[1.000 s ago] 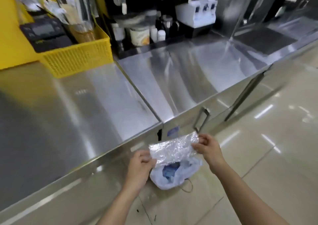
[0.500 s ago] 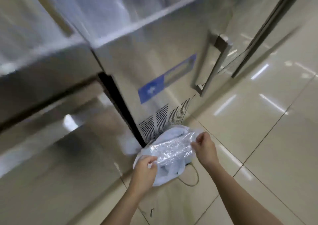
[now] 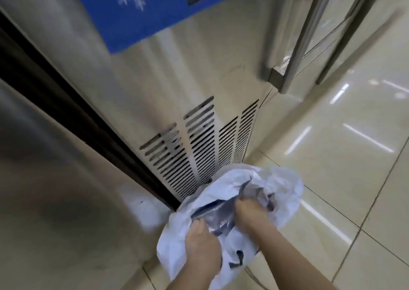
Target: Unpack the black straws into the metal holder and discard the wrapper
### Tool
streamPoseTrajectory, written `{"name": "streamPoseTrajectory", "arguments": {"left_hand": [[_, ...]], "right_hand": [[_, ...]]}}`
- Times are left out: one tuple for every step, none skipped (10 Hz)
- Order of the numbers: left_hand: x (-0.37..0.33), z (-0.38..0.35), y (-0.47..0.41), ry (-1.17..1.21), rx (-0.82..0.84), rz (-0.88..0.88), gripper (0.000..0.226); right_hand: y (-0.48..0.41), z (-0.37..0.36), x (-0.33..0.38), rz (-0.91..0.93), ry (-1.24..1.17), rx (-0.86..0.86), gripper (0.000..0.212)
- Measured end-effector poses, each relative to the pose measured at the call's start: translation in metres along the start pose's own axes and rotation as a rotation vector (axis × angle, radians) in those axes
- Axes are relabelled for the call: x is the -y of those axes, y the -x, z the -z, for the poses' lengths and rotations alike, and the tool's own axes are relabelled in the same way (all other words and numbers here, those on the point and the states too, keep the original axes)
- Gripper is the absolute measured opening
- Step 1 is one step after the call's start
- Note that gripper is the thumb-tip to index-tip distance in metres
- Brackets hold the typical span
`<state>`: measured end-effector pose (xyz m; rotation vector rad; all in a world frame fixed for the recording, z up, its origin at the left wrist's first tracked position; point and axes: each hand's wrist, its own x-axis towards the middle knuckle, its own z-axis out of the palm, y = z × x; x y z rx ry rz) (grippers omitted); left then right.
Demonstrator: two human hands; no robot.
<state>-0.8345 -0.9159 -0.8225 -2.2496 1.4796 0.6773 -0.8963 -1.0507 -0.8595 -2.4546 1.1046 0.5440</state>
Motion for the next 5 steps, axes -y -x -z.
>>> {"name": "streamPoseTrajectory", "arguments": {"left_hand": [[-0.003,0.011,-0.014,-0.132,0.142,-0.097,0.038],[0.000,0.029,-0.012,-0.048,0.249,-0.056,0.032],[0.013,0.048,0.014,0.206,0.241,-0.063,0.023],[0.024,0.084,0.051,0.313,0.115,-0.055,0.026],[0.033,0.137,0.101,0.368,-0.192,-0.056,0.033]], "right_hand": [[0.003,-0.006,0.012,0.085,0.248,-0.036,0.033],[0.013,0.005,0.019,0.117,0.376,-0.024,0.036],[0.034,0.041,0.023,0.111,0.353,0.007,0.036],[0.070,0.094,0.032,0.115,0.241,0.006,0.038],[0.114,0.152,0.041,0.131,0.149,-0.037,0.042]]}}
